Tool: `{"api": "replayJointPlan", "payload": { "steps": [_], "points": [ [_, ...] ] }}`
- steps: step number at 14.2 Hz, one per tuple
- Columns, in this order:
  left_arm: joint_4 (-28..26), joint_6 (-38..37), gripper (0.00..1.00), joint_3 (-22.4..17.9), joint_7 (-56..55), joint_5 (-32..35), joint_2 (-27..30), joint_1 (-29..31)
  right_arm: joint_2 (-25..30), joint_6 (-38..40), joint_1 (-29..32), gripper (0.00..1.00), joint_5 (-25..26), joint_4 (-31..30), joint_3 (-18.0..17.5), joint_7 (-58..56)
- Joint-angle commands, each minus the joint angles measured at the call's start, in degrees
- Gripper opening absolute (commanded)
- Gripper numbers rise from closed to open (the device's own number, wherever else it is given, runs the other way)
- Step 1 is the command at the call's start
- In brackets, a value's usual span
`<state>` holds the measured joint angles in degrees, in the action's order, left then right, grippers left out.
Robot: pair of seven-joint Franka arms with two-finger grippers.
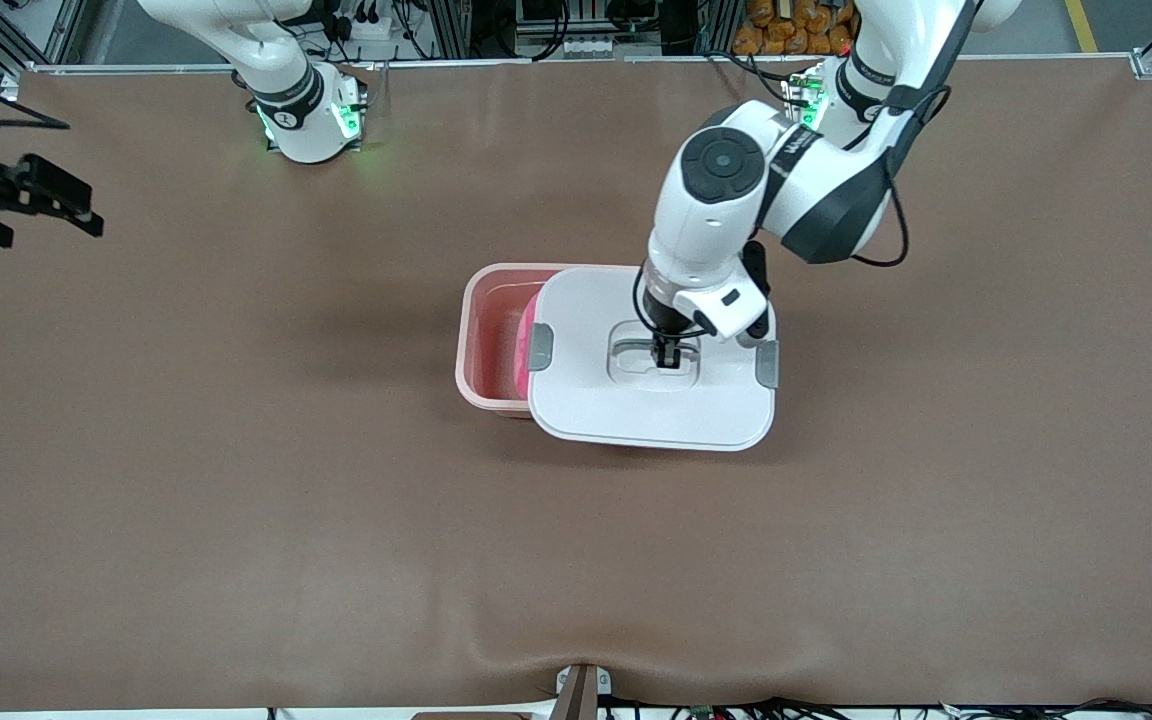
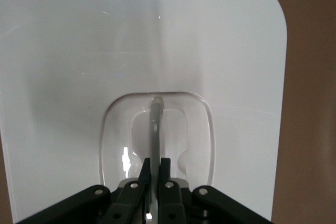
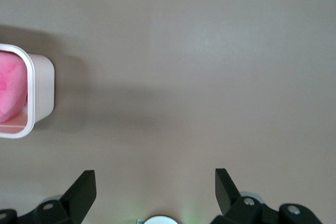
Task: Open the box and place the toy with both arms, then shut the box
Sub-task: 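Carry the lid over the box with the left gripper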
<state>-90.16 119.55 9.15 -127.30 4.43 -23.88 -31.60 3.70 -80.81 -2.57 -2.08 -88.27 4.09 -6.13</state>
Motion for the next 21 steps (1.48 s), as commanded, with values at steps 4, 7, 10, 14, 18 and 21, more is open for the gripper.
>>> {"api": "replayJointPlan", "payload": {
  "steps": [4,7,10,14,18,21],
  "points": [
    [7.28,-0.28,0.0,-0.37,-4.01,1.64,-5.39,-2.86,1.83,1.36,3.53,1.0,0.76,-2.0,-1.8,1.37],
    [7.19,-0.28,0.0,-0.72,-8.3,5.13,-6.18,-5.93,1.48,1.1,3.71,1.0,0.32,-2.17,-1.8,2.69],
    [7.1,-0.28,0.0,-0.54,-11.04,7.96,-6.27,-7.6,1.22,-0.39,3.36,1.0,0.23,-2.26,-1.8,3.31],
    [7.1,-0.28,0.0,-0.19,-12.8,8.05,-6.27,-8.82,1.39,-2.68,3.45,1.0,0.41,-3.05,-1.71,2.52],
    [7.1,0.85,0.0,-0.28,-13.94,8.05,-7.06,-10.15,1.31,-4.09,4.58,1.0,0.93,-3.93,-1.36,0.68],
    [7.1,2.18,0.0,-0.28,-14.03,8.05,-7.59,-10.77,1.04,-3.48,6.08,1.0,0.85,-3.93,-1.36,-2.92]
  ]
}}
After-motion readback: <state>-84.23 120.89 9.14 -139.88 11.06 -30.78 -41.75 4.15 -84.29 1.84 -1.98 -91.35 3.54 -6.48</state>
